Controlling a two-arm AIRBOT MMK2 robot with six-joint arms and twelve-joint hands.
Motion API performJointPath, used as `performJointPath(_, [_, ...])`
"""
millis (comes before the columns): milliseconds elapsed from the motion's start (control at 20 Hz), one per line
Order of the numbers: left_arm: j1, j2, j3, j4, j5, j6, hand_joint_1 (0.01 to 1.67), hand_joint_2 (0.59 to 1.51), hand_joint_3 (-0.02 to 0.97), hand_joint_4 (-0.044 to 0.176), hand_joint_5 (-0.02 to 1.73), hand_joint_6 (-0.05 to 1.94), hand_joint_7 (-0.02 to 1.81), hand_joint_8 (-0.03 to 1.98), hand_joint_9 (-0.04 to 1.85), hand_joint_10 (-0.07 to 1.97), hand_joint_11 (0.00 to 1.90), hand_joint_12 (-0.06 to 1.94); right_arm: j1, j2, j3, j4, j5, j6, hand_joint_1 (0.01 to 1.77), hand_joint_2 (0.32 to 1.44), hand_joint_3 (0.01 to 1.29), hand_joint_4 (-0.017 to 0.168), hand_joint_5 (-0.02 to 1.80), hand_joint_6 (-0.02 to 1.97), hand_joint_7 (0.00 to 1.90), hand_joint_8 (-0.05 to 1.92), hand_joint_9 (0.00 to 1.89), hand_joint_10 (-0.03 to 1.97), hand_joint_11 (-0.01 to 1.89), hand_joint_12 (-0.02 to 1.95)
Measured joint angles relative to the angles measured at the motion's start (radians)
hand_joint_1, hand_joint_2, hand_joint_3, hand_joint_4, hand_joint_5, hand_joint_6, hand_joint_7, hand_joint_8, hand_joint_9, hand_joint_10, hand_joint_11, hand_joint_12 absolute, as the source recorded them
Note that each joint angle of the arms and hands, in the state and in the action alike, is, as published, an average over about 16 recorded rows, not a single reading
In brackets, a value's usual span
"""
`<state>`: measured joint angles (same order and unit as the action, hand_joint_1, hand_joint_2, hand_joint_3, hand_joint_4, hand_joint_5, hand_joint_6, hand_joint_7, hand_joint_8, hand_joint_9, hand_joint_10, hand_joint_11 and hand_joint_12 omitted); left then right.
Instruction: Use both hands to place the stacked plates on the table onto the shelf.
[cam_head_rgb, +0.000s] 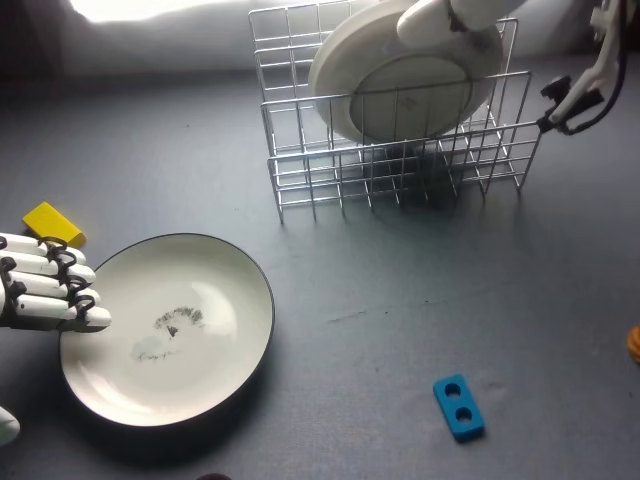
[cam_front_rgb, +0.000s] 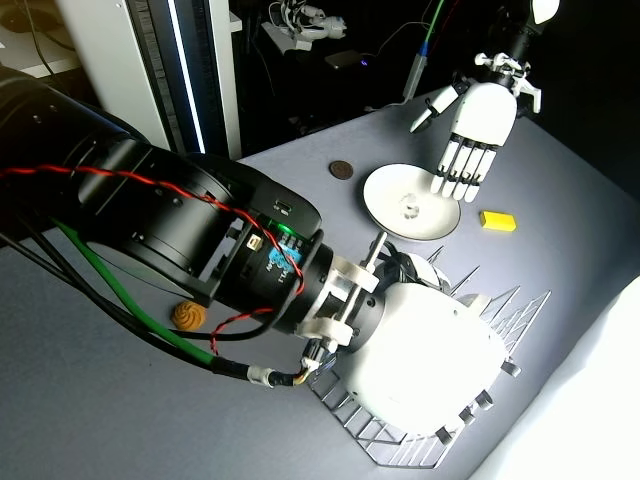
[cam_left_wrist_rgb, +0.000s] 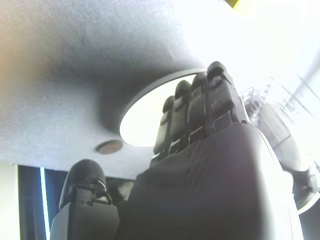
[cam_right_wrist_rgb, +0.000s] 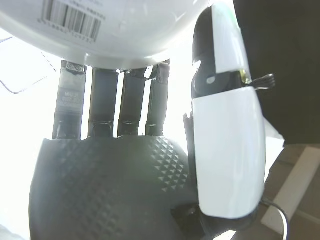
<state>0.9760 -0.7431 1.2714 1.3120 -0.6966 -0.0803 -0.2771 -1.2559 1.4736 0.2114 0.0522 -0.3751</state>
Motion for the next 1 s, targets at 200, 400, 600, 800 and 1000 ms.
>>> performJointPath(200, [0.001, 0.0, 0.0, 0.0, 0.0, 0.0, 0.02, 1.13, 0.02, 0.005, 0.07, 0.01, 0.1, 0.02, 0.03, -0.01, 0.01, 0.0, 0.016, 0.02, -0.029, -0.071, 0.036, -0.012, 1.13, 0.98, 0.02, -0.002, 0.94, 0.06, 1.03, 0.02, 1.04, 0.02, 0.55, 1.13])
performJointPath(400, [0.005, -0.001, 0.0, -0.002, 0.0, 0.0, 0.02, 1.13, 0.02, 0.005, 0.08, 0.01, 0.1, 0.02, 0.03, -0.01, 0.01, 0.0, 0.045, 0.046, -0.071, -0.174, 0.093, -0.042, 1.12, 0.97, 0.02, -0.002, 0.92, 0.05, 1.01, 0.02, 1.02, 0.02, 0.52, 1.14])
performJointPath(600, [0.013, -0.002, 0.0, -0.004, -0.001, 0.0, 0.02, 1.129, 0.02, 0.005, 0.08, 0.01, 0.11, 0.02, 0.03, -0.01, 0.02, 0.0, 0.074, 0.075, -0.13, -0.308, 0.146, -0.101, 1.11, 0.96, 0.02, -0.002, 0.85, 0.05, 0.94, 0.02, 0.94, 0.02, 0.44, 1.15])
performJointPath(800, [0.026, -0.003, 0.0, -0.008, -0.001, -0.001, 0.02, 1.129, 0.02, 0.005, 0.07, 0.01, 0.1, 0.02, 0.02, -0.02, 0.02, 0.0, 0.102, 0.107, -0.219, -0.428, 0.187, -0.218, 1.11, 0.97, 0.02, -0.003, 0.7, 0.05, 0.77, 0.02, 0.77, 0.02, 0.31, 1.09])
performJointPath(1000, [0.047, -0.006, 0.0, -0.014, 0.001, -0.004, 0.02, 1.128, 0.019, 0.004, 0.06, 0.01, 0.09, 0.01, 0.0, -0.02, 0.02, 0.0, 0.112, 0.13, -0.323, -0.504, 0.205, -0.345, 1.11, 0.97, 0.02, -0.002, 0.51, 0.05, 0.55, 0.02, 0.56, 0.02, 0.19, 0.96])
